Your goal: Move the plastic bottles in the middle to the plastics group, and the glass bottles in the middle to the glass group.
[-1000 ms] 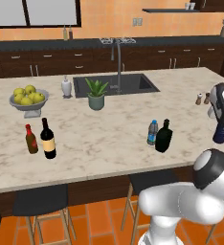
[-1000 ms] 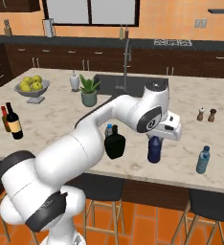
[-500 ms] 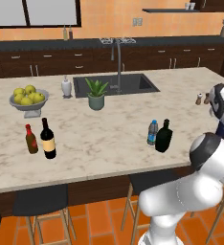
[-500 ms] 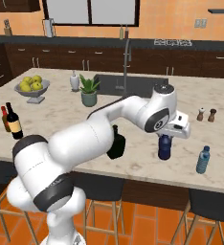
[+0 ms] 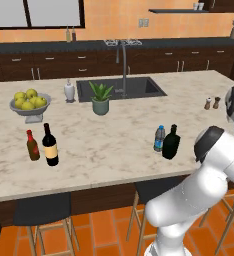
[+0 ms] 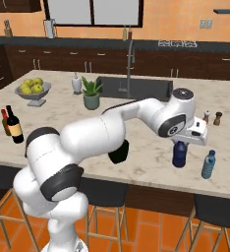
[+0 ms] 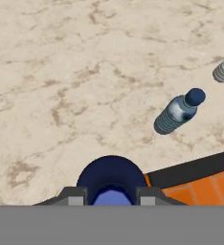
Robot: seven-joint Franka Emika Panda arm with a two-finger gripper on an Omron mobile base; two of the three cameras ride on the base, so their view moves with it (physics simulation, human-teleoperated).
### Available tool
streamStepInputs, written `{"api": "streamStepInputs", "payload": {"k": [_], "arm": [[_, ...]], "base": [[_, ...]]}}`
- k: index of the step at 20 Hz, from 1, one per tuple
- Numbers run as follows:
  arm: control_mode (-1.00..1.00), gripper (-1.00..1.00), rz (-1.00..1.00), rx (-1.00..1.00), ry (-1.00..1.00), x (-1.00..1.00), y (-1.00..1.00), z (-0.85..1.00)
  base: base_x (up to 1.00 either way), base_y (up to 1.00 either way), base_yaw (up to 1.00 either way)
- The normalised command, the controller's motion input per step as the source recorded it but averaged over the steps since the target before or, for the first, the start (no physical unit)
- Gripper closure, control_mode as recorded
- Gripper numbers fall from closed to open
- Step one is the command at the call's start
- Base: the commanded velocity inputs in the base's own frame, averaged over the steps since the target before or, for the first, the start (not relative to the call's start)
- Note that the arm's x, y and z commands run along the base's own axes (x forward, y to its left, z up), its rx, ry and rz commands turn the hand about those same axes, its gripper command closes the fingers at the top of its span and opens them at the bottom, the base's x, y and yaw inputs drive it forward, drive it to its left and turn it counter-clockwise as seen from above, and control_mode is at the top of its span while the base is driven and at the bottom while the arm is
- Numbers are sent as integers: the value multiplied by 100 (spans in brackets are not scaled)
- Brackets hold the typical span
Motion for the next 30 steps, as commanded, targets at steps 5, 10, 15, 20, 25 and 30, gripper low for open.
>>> {"api": "streamStepInputs", "payload": {"k": [5,10,15,20,25,30], "arm": [[-100,100,0,0,-1,0,3,-57],[-100,100,0,-5,-9,1,0,-81],[-100,100,0,-4,-3,20,0,0],[-100,100,0,-1,-1,41,0,-3],[-100,100,0,0,0,10,-13,0],[-100,100,0,0,0,0,-17,0]], "base": [[0,0,0],[0,0,0],[0,0,0],[0,0,0],[0,0,0],[0,0,0]]}}
